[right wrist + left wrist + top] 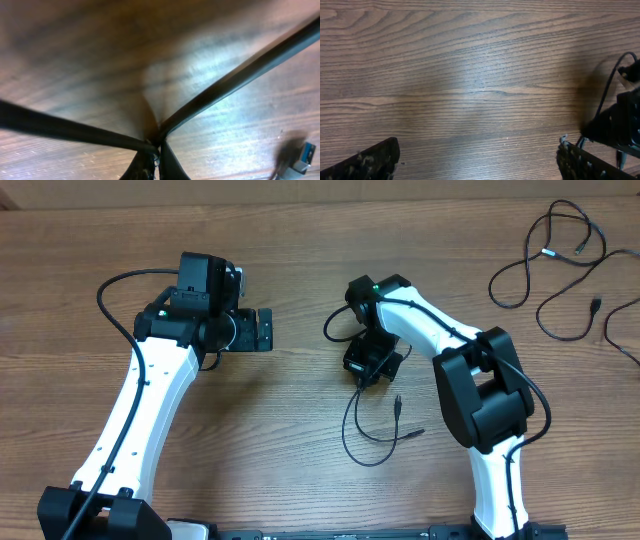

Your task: Untangle cables

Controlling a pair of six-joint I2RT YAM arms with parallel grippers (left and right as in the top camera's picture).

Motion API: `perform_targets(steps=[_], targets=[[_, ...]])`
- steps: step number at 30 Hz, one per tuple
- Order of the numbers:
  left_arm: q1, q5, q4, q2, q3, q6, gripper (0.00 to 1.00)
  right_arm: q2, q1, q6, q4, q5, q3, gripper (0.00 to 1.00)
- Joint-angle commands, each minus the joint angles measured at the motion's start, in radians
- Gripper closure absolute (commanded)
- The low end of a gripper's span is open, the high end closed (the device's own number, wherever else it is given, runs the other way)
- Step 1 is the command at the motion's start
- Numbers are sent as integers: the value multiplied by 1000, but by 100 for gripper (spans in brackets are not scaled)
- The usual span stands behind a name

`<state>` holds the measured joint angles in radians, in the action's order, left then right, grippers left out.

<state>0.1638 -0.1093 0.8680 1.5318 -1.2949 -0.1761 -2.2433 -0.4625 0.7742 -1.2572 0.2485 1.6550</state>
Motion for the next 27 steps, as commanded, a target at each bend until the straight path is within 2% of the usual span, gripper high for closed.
perform_targets(steps=[1,10,14,20,26,27], targets=[[7,-6,-1,-16,4,23,0,-60,38,-43,-32,-165,124,96],[7,-6,-2,-16,4,23,0,-35,175,-50,-274,-309,591,96],[7,-6,-9,-16,4,23,0,-15,237,-61,-342,-341,741,96],[7,-6,-13,-16,4,23,0,27,346,-108,-437,-397,878,96],[7,-7,-30,-16,4,23,0,68,434,-148,-437,-330,885,96],[7,-7,-34,-16,4,23,0,66,438,-148,-436,-304,878,82]])
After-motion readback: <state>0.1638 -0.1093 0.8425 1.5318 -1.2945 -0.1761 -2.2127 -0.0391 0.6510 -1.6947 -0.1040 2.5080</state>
